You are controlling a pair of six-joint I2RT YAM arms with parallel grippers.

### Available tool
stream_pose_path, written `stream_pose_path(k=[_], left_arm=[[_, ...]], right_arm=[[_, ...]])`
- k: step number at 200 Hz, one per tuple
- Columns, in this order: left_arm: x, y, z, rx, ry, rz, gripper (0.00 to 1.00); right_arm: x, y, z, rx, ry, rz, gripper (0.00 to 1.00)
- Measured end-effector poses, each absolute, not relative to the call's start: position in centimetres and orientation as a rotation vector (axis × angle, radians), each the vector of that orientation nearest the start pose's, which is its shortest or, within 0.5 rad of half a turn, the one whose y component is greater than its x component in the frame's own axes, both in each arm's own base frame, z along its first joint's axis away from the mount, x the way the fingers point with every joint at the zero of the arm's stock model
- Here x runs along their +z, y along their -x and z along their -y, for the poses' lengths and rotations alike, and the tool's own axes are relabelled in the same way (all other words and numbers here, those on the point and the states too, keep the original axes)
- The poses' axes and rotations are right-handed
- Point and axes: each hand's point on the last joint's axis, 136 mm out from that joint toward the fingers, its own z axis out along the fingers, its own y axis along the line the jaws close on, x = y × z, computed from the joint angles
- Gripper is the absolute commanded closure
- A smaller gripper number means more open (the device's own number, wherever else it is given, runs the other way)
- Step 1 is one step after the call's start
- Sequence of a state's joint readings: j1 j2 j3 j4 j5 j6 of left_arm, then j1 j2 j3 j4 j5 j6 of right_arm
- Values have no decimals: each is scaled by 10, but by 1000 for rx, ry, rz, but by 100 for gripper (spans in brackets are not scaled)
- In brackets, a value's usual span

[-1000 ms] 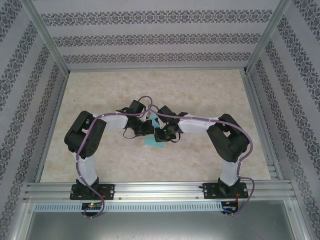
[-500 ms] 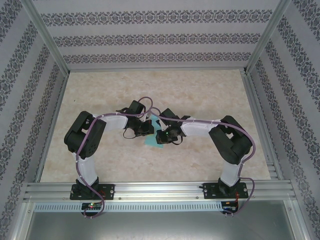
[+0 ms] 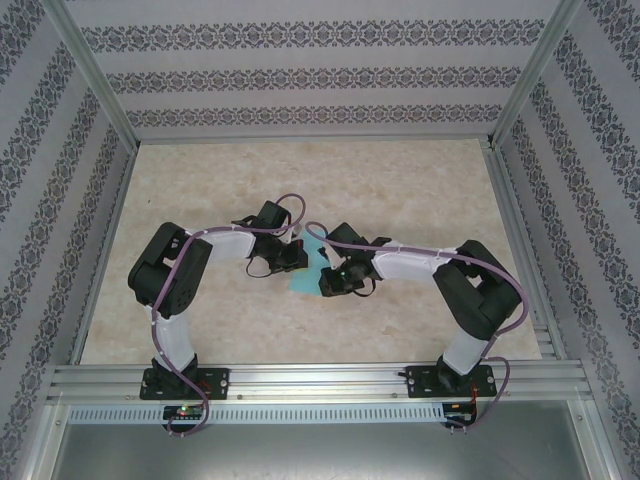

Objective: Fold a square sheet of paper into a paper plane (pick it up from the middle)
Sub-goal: Fold the triangle a second time at the center of the table.

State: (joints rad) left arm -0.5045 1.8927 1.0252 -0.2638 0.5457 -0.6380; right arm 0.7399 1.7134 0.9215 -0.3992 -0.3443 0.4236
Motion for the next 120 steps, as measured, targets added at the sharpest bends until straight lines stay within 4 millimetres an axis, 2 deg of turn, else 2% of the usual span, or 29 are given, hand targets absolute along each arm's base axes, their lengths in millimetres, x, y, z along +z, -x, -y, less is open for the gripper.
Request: stream_pose_path(k=[47, 73, 101, 120], left_arm=[[16, -309, 272, -1030, 18, -2895, 95], [16, -308, 272, -1031, 22, -2896, 95], [16, -308, 272, -1031, 22, -2896, 95], [16, -308, 272, -1031, 22, -2896, 95]], right_arm=[[45, -253, -307, 774, 518, -2785, 89], [37, -262, -314, 776, 494, -2794, 90], [19, -260, -312, 749, 476, -2844, 91], [15, -259, -311, 742, 474, -2854, 91]])
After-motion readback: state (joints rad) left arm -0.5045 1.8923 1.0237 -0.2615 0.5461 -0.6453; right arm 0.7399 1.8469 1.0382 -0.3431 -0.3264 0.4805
